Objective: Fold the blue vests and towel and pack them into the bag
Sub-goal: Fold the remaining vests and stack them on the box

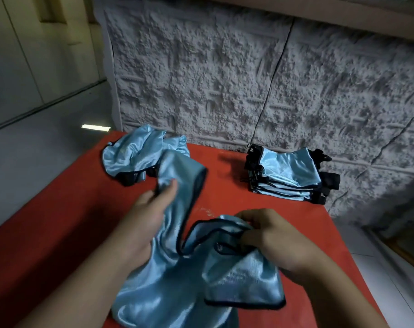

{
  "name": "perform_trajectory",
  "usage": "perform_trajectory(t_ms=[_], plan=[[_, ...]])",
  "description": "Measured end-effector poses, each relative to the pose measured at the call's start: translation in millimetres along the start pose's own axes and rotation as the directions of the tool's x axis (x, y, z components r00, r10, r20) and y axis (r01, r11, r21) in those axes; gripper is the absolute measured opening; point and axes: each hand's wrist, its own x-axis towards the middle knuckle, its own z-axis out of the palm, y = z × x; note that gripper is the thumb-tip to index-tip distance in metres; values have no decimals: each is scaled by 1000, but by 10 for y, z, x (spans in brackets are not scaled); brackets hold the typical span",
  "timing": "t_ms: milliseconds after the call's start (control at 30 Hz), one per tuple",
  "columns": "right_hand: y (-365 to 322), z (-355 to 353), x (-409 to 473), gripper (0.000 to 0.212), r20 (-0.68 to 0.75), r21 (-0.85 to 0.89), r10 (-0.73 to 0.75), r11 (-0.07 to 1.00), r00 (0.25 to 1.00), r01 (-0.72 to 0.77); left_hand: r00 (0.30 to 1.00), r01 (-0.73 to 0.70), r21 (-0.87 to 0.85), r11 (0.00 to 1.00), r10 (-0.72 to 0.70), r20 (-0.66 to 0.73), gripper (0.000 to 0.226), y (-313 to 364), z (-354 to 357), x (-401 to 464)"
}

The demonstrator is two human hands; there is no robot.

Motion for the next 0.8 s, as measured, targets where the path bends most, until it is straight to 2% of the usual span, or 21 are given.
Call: perform_trajectory(t_ms=[67, 133, 167, 267, 333, 367, 400, 467, 533, 567, 633, 700, 800], plan=[[35, 57, 61, 34, -38, 356, 90, 932, 995, -70, 972, 8, 118, 993, -35, 233, 56, -65, 123, -73], [21, 118, 87, 35, -24, 534, 157, 837, 987, -120, 894, -7, 210, 978, -88, 439, 58, -157, 274, -156], [6, 147, 93, 30, -24, 572, 190, 808, 981, -142, 882, -32, 243, 970, -87, 464, 55, -214, 326, -166], [5, 207, 109, 22, -113, 656, 247, 746, 962, -114, 952, -29, 243, 970, -47, 302, 23, -255, 381, -114], [15, 145, 77, 34, -229, 678, 162, 734, 960, 38, 981, 52, 122, 991, -74, 182, 13, -197, 381, -86], [15, 94, 55, 43, -261, 621, 54, 774, 964, 125, 987, 89, 50, 995, -95, 132, 13, -166, 376, -72], [3, 50, 12, 49, -233, 533, -91, 821, 968, 205, 987, 130, -7, 991, -129, 91, 16, -131, 373, -65], [2, 27, -58, 63, -48, 304, -329, 895, 943, 328, 979, 199, -99, 975, -194, 54, 22, -112, 359, -25], [75, 96, -29, 76, 27, -40, -407, 912, 913, 408, 968, 251, -158, 955, -242, 71, 26, -108, 376, -23], [104, 145, 8, 77, 1, -186, -421, 891, 907, 413, 965, 259, -169, 951, -248, 79, 26, -113, 395, -33], [131, 208, 68, 71, -84, -348, -460, 845, 884, 406, 966, 252, -159, 955, -240, 91, 25, -121, 447, -65], [164, 207, 115, 56, -193, -404, -484, 832, 854, 380, 970, 230, -146, 962, -215, 116, 28, -130, 499, -95], [156, 148, 123, 21, -425, -227, -370, 927, 826, 298, 977, 198, -132, 971, -184, 110, 48, -108, 510, -97]])
